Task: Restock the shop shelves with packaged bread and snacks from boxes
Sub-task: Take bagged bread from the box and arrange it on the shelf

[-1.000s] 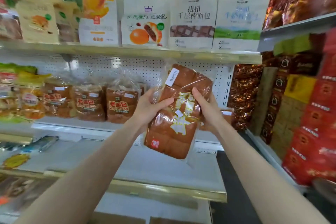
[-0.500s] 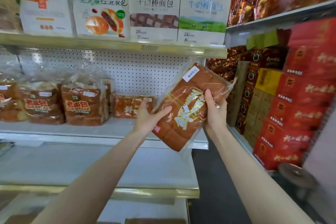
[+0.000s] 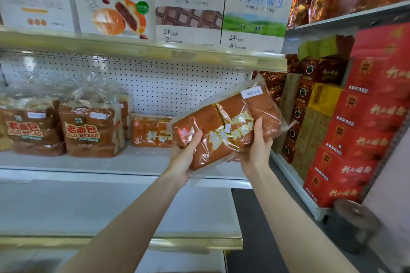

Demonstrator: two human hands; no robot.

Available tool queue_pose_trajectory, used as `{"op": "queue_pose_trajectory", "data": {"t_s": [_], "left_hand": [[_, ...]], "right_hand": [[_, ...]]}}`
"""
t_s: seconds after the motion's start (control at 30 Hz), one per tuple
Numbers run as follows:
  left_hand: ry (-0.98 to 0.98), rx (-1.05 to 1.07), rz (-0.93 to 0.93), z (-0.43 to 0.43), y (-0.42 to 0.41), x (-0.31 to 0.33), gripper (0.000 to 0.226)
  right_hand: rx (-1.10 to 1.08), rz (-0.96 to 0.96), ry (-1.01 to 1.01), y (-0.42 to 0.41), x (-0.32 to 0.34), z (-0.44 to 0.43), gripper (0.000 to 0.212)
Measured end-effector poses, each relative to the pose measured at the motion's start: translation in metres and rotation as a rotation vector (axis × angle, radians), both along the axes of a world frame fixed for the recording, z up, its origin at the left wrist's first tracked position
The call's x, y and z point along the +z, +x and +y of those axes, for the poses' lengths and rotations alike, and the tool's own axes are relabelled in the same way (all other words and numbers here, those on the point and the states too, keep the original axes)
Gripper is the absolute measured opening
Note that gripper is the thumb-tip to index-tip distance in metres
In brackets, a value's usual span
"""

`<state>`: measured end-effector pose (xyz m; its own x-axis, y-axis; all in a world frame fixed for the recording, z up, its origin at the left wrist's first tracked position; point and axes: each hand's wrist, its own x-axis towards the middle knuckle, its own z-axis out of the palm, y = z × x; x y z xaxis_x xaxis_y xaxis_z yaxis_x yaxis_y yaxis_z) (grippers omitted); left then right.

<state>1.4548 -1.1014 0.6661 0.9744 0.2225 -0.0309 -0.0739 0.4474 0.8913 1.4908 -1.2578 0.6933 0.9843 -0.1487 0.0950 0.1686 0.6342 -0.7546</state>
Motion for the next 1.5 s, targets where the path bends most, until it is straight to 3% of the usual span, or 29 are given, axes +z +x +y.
{"op": "queue_pose_trajectory", "data": {"t_s": [0.13,0.23,0.27,0.33,0.43,0.5,0.67,0.9,1.5], "left_hand": [[0.025,0.093,-0.066,0.016,0.012,0.002,0.081],[0.099,0.144,-0.081,0.028,0.022,0.005,0.071],[0.132,0.149,-0.086,0.032,0.024,0.005,0.073],[0.175,0.156,-0.095,0.038,0.027,0.005,0.075],[0.219,0.163,-0.107,0.044,0.032,0.002,0.076],[0.254,0.165,-0.121,0.046,0.036,-0.001,0.065],[0.331,0.123,-0.123,0.045,0.047,-0.009,0.069],[0.383,0.117,-0.114,0.023,0.069,-0.032,0.051],[0.482,0.243,-0.068,-0.004,0.134,-0.114,0.059]], "right_hand": [[0.015,0.013,-0.138,0.009,-0.005,-0.012,0.069],[-0.020,0.068,-0.239,0.015,-0.008,-0.020,0.127],[-0.039,0.085,-0.281,0.018,-0.010,-0.024,0.137],[-0.035,0.088,-0.351,0.020,-0.013,-0.032,0.126],[-0.024,0.063,-0.493,0.025,-0.016,-0.037,0.081],[-0.006,0.065,-0.559,0.029,-0.018,-0.038,0.058],[0.000,0.091,-0.691,0.034,-0.025,-0.039,0.034],[-0.031,0.117,-0.688,0.054,-0.051,-0.055,0.034],[0.029,0.063,-0.719,0.141,-0.141,-0.076,0.050]]}}
